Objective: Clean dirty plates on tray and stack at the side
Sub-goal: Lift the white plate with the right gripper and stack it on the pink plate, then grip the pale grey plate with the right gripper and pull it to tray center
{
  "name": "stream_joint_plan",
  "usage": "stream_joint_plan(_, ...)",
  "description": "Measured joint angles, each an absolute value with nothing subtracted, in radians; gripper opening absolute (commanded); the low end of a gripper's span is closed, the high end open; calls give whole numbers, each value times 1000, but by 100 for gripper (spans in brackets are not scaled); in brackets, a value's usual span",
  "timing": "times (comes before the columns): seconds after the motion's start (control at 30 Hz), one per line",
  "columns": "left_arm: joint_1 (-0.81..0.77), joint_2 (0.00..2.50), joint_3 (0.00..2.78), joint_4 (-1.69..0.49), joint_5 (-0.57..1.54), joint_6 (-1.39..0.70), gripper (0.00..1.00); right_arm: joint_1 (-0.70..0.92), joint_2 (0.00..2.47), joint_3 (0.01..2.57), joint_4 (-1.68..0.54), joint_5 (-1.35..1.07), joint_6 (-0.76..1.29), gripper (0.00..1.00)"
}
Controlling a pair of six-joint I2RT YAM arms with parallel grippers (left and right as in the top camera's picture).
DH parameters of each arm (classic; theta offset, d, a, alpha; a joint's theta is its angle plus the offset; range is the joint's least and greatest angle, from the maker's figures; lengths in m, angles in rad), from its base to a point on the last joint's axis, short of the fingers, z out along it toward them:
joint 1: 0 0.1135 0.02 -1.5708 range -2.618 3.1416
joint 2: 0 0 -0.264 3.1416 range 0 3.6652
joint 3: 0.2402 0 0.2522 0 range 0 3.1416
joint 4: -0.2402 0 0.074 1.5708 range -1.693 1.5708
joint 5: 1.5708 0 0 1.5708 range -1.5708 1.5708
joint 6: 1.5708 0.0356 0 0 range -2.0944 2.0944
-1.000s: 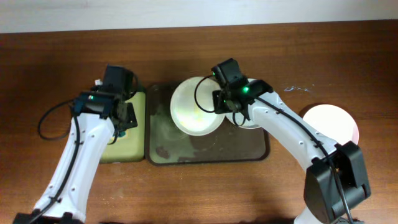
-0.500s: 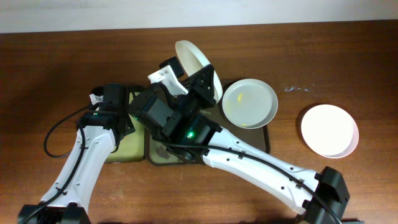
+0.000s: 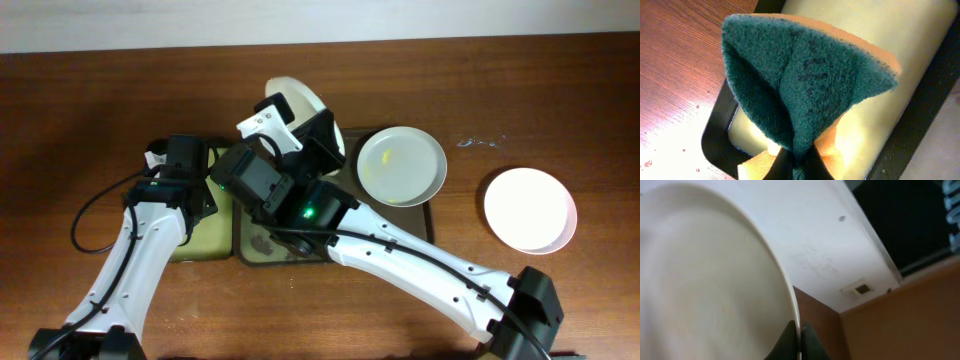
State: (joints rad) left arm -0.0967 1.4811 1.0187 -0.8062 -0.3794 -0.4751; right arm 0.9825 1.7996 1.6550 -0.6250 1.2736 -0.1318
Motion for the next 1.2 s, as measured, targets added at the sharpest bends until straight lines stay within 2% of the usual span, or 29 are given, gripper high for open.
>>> stream_joint_plan(0.07, -97, 1481, 1019, -807, -379, -475, 0, 981, 1799, 1655, -625, 1251, -78, 4)
stream_joint_plan(0.17, -97, 1481, 1018, -808, -379, -475, 0, 946, 1800, 1661, -793, 954, 73, 4)
stream_joint_plan(0.2, -97, 1481, 1018, -807, -380, -475, 0, 795, 1801, 1661, -830, 635, 184, 4)
stream_joint_plan(0.23, -97, 1481, 1018, -809, -379, -475, 0, 761, 1798, 1661, -836, 560, 200, 4)
stream_joint_plan(0.3, -97, 1481, 1017, -810, -380, -475, 0, 466, 1795, 1660, -898, 165, 282, 4)
stream_joint_plan(0.37, -97, 1481, 1017, -809, -382, -475, 0, 155, 1794, 1663, -997, -25, 317, 4)
stream_joint_plan(0.43, -97, 1481, 1016, -810, -382, -475, 0, -197, 1794, 1665, -1127, -113, 338, 4)
stream_joint_plan(0.5, -94, 1481, 1015, -807, -382, -475, 0, -456, 1790, 1665, -1211, -142, 342, 4)
stream_joint_plan(0.6, -93, 1481, 1014, -807, -378, -475, 0, -759, 1778, 1607, -1222, -147, 344, 4)
stream_joint_plan(0.67, -93, 1481, 1014, -808, -378, -475, 0, -793, 1765, 1502, -1152, -153, 336, 4)
stream_joint_plan(0.7, -93, 1481, 1013, -806, -378, -476, 0, -791, 1764, 1401, -1096, -157, 332, 23)
stream_joint_plan(0.73, -93, 1481, 1013, -807, -378, -476, 0, -787, 1766, 1353, -1091, -160, 332, 33)
stream_joint_plan(0.8, -93, 1481, 1013, -807, -378, -475, 0, -773, 1764, 1281, -1039, -166, 326, 43)
stream_joint_plan(0.83, -93, 1481, 1013, -807, -378, -475, 0, -770, 1764, 1272, -1042, -180, 306, 53)
stream_joint_plan(0.87, -93, 1481, 1013, -807, -378, -475, 0, -770, 1764, 1273, -1050, -212, 279, 57)
stream_joint_plan(0.93, -93, 1481, 1013, -808, -378, -476, 0, -764, 1764, 1307, -1101, -274, 238, 60)
stream_joint_plan(1.0, -93, 1481, 1013, -807, -378, -475, 0, -679, 1765, 1362, -1102, -352, 153, 62)
stream_joint_plan(1.13, -94, 1481, 1011, -806, -375, -475, 0, -191, 1776, 1377, -902, -284, 66, 66)
stream_joint_plan(1.2, -94, 1481, 1011, -805, -374, -475, 0, -42, 1792, 1377, -819, -178, 72, 66)
